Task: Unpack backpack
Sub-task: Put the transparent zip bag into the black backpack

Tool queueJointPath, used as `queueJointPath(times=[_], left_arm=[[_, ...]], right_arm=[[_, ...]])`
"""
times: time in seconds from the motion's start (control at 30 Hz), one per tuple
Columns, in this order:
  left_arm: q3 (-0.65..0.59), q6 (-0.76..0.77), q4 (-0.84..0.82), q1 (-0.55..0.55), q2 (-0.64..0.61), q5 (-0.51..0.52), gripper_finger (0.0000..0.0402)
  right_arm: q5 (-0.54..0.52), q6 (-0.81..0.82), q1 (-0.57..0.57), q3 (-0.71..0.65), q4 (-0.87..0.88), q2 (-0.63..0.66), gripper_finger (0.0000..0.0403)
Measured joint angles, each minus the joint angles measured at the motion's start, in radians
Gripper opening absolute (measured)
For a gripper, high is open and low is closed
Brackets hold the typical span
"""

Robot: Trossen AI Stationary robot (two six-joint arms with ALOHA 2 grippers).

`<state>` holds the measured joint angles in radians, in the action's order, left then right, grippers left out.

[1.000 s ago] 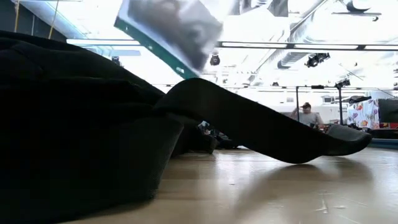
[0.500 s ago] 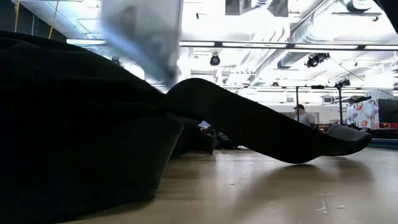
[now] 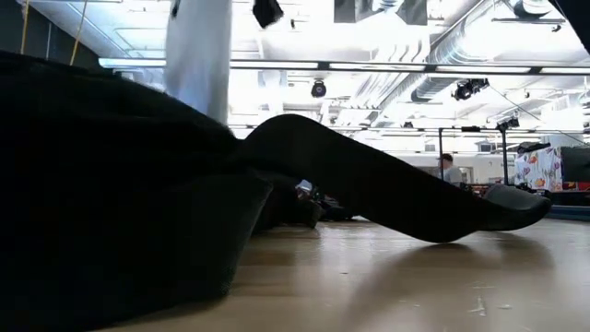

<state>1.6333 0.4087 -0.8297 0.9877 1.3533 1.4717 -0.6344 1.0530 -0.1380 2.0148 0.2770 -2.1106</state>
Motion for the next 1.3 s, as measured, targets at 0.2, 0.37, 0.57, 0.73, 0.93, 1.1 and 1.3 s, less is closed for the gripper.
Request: queueJointPath(times=[0.2, 0.37, 0.57, 0.73, 0.93, 1.1, 1.3], left_arm=[[0.000, 0.008, -0.047, -0.016, 0.000, -0.003, 0.0000], [0.000, 0.001, -0.049, -0.041, 0.001, -0.004, 0.0000], [0.000, 0.006, -0.040, -0.062, -0.011, -0.011, 0.0000], [0.000, 0.059, -0.041, -0.060, -0.010, -0.045, 0.0000], [0.000, 0.104, -0.043, -0.058, -0.011, -0.126, 0.0000], [0.000, 0.158, -0.106, -0.064, -0.010, -0.128, 0.0000], [0.000, 0.496, -0.396, -0.113, -0.010, -0.293, 0.0000]], right_arm=[[0.046, 0.107, -0.047, 0.000, 0.200, -0.013, 0.0000], [0.064, 0.226, -0.042, -0.001, -0.102, -0.018, 0.0000], [0.086, 0.194, -0.010, 0.000, -0.165, -0.020, 0.0000], [0.108, 0.186, -0.035, 0.001, 0.273, -0.032, 0.0000], [0.154, -0.035, -0.045, -0.001, 0.688, -0.086, 0.0000], [0.446, -0.266, -0.050, -0.002, 0.854, -0.141, 0.0000], [0.583, -0.566, -0.082, -0.001, 0.859, -0.203, 0.0000]])
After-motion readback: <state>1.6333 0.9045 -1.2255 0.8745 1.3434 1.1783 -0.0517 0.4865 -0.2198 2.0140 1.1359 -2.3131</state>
